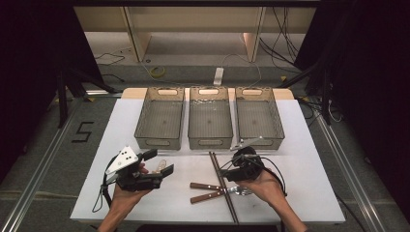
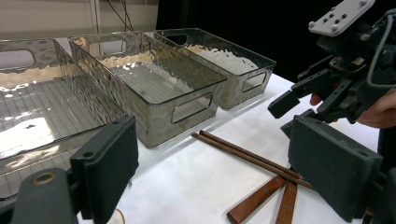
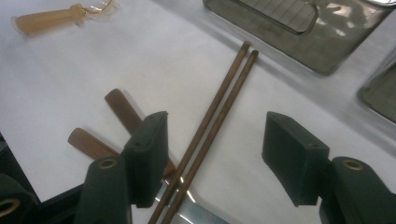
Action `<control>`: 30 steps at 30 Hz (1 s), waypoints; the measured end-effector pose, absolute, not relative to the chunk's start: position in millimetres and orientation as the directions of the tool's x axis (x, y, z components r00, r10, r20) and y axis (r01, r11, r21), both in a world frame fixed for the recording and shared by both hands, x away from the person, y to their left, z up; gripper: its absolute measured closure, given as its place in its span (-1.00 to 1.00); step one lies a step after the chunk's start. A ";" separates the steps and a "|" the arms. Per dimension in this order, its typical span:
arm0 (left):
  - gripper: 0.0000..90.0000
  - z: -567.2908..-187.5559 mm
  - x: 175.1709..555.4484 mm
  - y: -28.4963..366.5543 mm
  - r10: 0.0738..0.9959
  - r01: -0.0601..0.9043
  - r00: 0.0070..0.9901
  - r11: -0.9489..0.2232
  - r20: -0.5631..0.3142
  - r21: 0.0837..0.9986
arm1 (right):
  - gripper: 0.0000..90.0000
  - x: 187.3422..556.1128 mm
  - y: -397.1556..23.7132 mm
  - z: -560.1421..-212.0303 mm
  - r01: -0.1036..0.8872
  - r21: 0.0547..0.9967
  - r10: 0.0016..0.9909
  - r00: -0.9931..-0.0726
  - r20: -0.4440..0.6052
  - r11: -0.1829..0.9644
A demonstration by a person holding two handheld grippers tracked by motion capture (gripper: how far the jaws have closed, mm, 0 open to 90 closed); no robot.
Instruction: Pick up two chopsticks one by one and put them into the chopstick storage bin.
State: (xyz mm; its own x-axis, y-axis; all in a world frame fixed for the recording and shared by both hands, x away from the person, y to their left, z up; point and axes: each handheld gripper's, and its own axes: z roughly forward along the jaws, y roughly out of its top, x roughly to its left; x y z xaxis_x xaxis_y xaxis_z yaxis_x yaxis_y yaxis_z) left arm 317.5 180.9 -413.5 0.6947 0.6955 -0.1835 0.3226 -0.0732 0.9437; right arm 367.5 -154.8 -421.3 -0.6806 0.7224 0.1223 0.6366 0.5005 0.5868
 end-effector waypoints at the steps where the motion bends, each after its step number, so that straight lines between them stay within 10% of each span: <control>1: -0.66 -413.5 317.7 181.0 0.696 0.323 0.694 -0.072 -0.185 0.944 | 0.00 368.1 -151.3 -425.0 0.634 0.575 0.721 -0.685 0.107 0.517; 30: -0.65 -413.3 317.8 180.5 0.699 0.324 0.692 -0.080 -0.178 0.943 | 0.57 377.5 -137.8 -453.6 0.678 0.423 0.699 -0.703 0.133 0.601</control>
